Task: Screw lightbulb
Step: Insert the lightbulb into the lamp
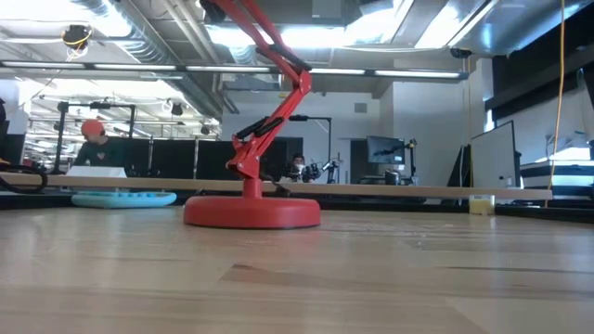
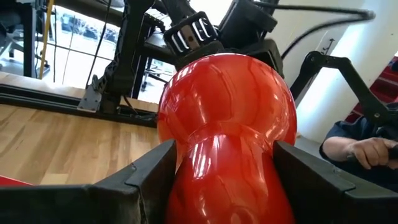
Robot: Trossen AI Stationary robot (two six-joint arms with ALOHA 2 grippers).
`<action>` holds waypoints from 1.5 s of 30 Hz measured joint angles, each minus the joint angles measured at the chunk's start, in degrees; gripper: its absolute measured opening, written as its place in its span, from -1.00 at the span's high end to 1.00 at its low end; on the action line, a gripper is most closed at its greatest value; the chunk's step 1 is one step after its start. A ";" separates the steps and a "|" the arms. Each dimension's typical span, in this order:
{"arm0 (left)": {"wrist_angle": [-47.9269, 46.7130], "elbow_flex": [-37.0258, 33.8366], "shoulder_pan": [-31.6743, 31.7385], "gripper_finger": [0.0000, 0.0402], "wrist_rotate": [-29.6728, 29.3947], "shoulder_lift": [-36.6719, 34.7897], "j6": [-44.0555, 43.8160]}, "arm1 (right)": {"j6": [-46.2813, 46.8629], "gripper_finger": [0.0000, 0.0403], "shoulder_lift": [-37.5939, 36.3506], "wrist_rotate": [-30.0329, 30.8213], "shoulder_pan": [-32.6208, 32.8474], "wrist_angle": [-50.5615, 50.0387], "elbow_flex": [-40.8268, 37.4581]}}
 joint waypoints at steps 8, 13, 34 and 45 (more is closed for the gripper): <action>-0.07 0.02 0.01 -0.16 0.00 0.00 -2.37 | -24.72 -0.12 0.00 2.67 2.10 -2.02 -0.04; -0.25 0.02 0.02 -0.16 0.31 0.04 -5.22 | -42.33 -0.12 0.00 4.94 2.37 -0.19 -0.07; 0.52 -0.99 1.84 -0.14 7.01 -0.10 -10.60 | -61.80 -0.12 1.58 -0.51 1.28 4.76 -0.01; 0.00 -1.16 1.73 -0.14 6.90 -0.15 -10.37 | -62.58 -0.12 6.58 0.92 -1.51 2.19 6.85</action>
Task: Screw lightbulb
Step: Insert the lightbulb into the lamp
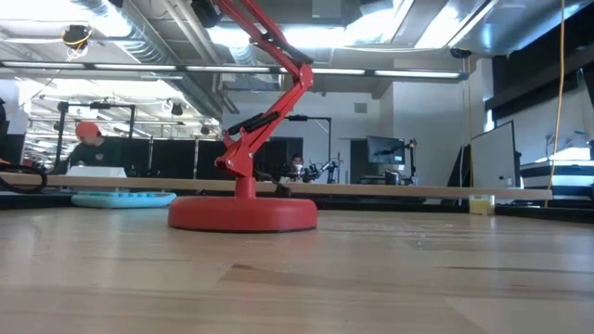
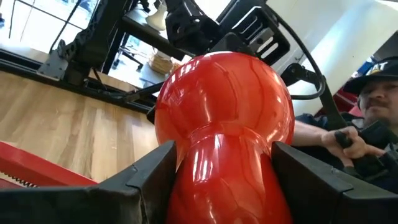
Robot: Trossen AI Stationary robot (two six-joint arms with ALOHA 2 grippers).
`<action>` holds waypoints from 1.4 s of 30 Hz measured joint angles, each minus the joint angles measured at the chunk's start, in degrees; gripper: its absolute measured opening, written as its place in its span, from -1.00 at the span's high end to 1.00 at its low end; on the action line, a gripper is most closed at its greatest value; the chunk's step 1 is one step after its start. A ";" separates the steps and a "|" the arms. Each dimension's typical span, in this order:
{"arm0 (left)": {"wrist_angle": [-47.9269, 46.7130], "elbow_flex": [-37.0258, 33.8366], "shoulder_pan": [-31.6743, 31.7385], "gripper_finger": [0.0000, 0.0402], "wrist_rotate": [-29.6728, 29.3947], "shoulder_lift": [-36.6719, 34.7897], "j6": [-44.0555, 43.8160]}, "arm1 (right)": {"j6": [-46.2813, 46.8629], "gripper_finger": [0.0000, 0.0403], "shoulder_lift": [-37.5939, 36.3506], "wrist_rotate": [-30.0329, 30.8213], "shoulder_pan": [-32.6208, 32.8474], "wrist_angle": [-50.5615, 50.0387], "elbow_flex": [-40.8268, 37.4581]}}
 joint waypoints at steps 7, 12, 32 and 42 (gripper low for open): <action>1.51 -0.11 -0.66 -0.15 -2.09 0.11 -0.71 | 6.48 -0.12 -0.15 -0.36 -0.37 -3.03 0.25; 1.66 -0.13 -2.27 -0.19 -5.31 0.11 0.86 | 14.76 -0.12 -0.15 -0.97 -0.26 -3.75 0.40; 5.99 -0.09 -5.60 -0.10 -7.64 2.86 9.27 | 44.33 -0.12 -0.07 -1.93 -0.17 -7.10 2.48; 7.65 0.13 -5.85 0.11 -9.63 3.02 12.86 | 64.94 -0.12 0.17 -6.75 -2.19 -6.99 2.66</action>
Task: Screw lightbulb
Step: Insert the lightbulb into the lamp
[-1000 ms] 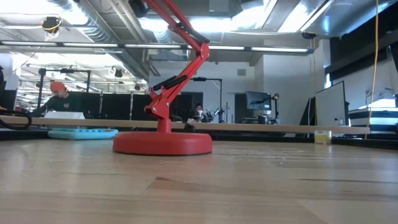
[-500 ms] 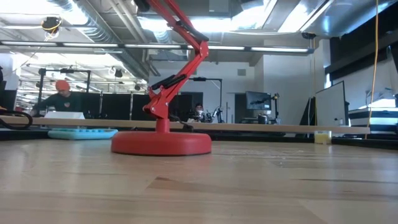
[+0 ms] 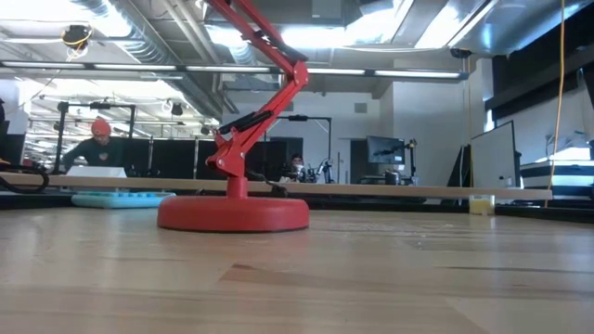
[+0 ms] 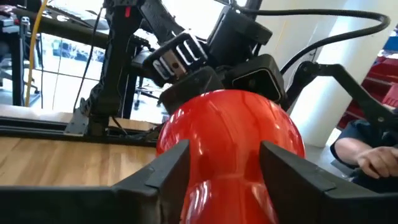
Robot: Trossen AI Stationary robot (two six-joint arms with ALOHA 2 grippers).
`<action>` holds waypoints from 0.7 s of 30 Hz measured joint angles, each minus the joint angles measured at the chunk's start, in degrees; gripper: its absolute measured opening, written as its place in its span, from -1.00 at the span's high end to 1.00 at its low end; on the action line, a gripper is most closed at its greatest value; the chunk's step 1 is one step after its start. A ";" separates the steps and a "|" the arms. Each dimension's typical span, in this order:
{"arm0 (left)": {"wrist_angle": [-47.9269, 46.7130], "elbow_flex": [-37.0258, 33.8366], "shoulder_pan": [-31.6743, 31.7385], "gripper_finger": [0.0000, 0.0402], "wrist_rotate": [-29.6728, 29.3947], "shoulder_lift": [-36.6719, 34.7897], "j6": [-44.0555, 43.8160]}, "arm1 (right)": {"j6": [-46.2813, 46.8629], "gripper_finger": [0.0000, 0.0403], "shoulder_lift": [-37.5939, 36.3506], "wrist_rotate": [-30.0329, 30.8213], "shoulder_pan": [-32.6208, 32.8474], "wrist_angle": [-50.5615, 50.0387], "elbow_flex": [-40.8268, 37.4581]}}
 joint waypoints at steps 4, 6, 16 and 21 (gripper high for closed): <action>-0.06 0.09 -0.44 0.23 0.20 -0.03 0.23 | 1.26 -0.12 0.00 -0.11 -0.10 -0.01 0.00; -0.19 0.11 -0.45 0.26 0.35 -0.03 0.16 | 1.71 -0.12 0.00 -0.12 -0.08 -0.19 0.00; -9.45 1.41 2.73 -0.18 4.20 -4.80 -0.35 | 1.92 -0.12 0.00 0.67 -0.15 0.02 0.00; -19.63 3.52 3.90 -0.41 6.31 -9.48 -0.16 | 1.30 -0.12 -0.02 0.71 -0.15 -0.03 0.00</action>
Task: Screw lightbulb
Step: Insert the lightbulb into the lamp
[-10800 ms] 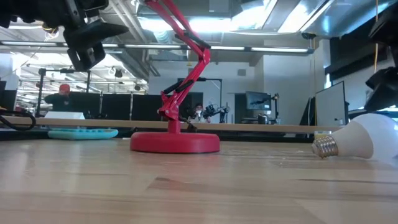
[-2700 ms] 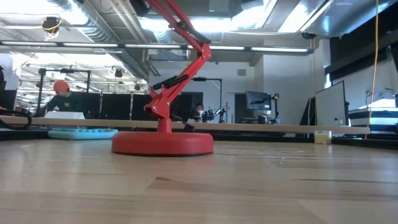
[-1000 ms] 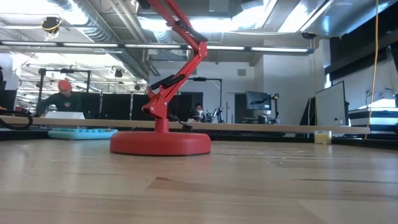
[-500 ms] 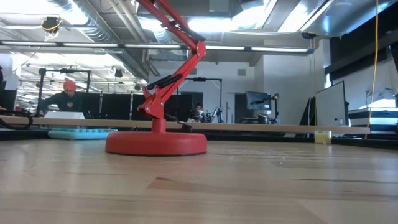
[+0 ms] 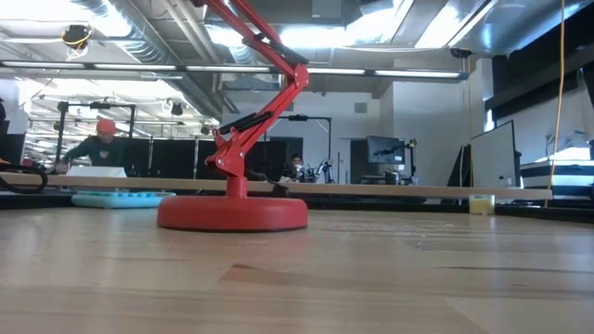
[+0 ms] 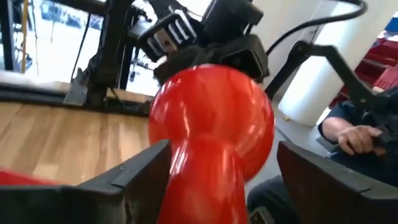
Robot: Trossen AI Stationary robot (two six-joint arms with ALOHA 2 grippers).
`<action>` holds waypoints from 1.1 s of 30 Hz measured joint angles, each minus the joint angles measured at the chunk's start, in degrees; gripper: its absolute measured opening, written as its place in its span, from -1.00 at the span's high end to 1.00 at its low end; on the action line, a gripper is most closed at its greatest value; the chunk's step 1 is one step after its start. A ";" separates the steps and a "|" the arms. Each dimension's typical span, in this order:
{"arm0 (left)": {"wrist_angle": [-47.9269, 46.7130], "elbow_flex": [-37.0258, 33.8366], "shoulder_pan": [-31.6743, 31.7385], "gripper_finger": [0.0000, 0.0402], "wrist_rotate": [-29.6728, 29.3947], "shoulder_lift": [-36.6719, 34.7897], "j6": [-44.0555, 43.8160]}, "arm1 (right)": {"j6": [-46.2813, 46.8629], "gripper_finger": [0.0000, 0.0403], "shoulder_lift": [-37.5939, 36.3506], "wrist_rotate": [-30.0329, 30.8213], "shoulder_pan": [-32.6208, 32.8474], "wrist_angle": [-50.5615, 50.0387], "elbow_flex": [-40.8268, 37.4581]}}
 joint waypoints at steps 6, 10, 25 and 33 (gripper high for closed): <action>-7.93 -0.41 0.19 -0.45 -2.25 -1.66 -0.33 | -0.26 -0.12 -0.04 -0.09 0.04 -0.22 0.00; -7.29 -0.68 0.14 -0.46 -2.27 0.51 0.85 | -0.26 -0.12 -0.08 0.19 0.07 -0.28 -0.02; -0.93 -0.76 -0.87 -0.24 -0.98 4.92 3.23 | 0.80 -0.12 -0.19 0.26 0.13 -0.38 -0.11; -0.38 -0.77 -3.16 -0.24 -4.77 5.24 6.22 | 14.83 -0.12 -0.24 -0.06 0.13 -0.28 -0.13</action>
